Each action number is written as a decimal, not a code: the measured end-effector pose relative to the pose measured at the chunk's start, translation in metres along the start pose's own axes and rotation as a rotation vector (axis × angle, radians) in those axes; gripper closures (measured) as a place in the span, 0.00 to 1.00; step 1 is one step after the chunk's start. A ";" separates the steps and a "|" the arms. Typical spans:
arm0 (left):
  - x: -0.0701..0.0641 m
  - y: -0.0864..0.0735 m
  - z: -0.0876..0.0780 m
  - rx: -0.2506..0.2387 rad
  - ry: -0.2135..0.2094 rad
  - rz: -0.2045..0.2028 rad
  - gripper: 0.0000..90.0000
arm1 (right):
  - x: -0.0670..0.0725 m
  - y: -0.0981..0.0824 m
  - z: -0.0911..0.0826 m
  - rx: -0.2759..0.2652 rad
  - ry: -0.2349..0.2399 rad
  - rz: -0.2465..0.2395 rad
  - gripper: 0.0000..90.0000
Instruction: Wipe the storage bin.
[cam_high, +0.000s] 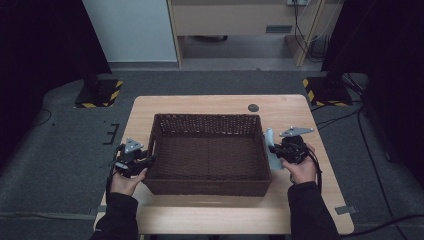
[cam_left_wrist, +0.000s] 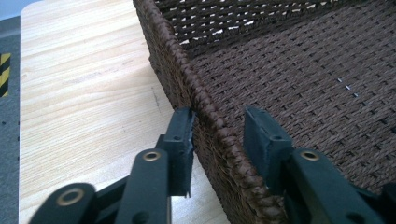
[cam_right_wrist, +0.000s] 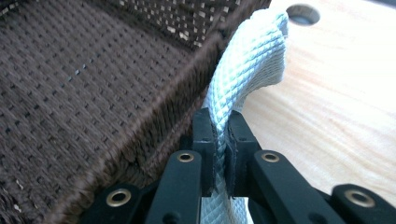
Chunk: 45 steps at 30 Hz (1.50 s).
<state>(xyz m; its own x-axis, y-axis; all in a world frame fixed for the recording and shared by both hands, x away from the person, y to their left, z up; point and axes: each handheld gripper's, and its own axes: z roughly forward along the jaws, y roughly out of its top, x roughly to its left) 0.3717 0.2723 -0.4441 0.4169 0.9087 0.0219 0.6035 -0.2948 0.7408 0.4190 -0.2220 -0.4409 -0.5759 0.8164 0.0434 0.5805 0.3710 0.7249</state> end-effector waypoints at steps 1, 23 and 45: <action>0.000 0.000 0.000 -0.002 -0.002 -0.006 0.72 | 0.000 -0.002 0.005 0.021 -0.001 -0.002 0.95; 0.000 0.005 0.008 -0.027 0.034 -0.039 0.77 | -0.002 -0.001 -0.007 -0.083 0.043 -0.013 0.95; -0.002 -0.001 -0.008 -0.007 -0.031 -0.005 0.63 | 0.002 -0.002 -0.013 -0.079 0.036 -0.012 0.95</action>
<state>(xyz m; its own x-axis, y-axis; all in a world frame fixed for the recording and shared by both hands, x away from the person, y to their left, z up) 0.3652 0.2729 -0.4395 0.4354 0.9003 -0.0025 0.6011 -0.2886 0.7453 0.4093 -0.2272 -0.4338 -0.6038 0.7951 0.0578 0.5271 0.3438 0.7772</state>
